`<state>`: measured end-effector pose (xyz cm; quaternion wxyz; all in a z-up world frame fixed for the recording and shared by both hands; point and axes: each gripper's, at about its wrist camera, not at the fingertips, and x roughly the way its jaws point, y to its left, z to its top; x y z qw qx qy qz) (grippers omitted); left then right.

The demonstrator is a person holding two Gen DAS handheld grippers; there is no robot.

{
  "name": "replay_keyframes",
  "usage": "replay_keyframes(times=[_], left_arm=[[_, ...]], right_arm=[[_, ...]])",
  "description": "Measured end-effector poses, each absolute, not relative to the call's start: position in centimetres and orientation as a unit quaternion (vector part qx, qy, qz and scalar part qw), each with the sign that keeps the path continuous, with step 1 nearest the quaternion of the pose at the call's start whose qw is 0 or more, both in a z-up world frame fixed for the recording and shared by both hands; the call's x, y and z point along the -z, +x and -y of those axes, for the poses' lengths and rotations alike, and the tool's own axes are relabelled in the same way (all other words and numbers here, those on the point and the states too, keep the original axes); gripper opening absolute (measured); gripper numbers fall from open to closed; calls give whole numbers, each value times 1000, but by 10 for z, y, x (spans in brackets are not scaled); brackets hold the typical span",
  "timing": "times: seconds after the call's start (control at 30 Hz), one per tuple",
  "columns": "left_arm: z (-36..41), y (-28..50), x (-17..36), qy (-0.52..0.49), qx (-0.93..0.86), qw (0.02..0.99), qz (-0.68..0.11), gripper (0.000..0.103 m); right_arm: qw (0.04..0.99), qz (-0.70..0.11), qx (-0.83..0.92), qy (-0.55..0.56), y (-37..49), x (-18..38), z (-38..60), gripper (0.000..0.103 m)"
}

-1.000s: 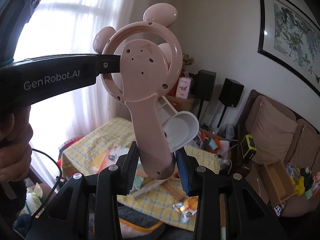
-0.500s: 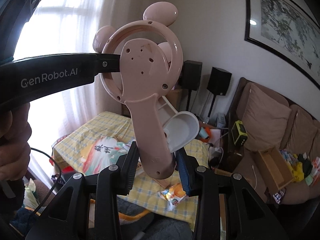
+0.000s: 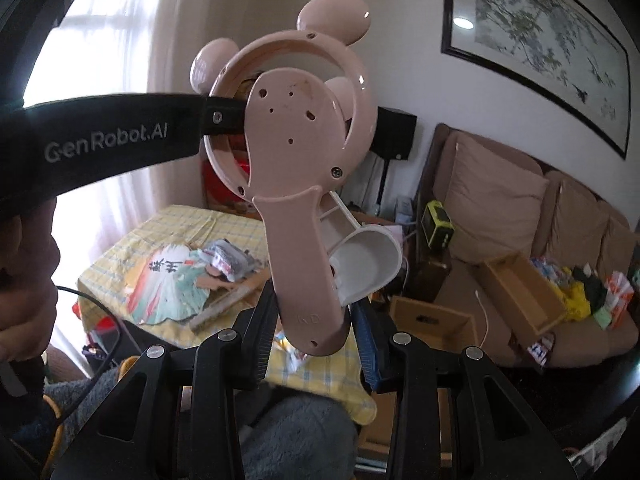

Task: Organize objects
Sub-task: 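Carry the pink fan with both tools toward the cardboard box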

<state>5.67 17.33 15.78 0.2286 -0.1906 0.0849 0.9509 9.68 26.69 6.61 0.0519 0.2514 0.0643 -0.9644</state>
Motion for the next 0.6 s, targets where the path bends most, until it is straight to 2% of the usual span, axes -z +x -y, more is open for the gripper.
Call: replay_keyframes(times=[0.23, 0.6], left_arm=[[-195, 71, -150, -188, -948, 230, -111, 10], [-214, 93, -151, -164, -950, 231, -134, 10]], right_arm=[[50, -18, 967, 249, 102, -49, -281, 37], [45, -3, 972, 231, 103, -46, -294, 36]])
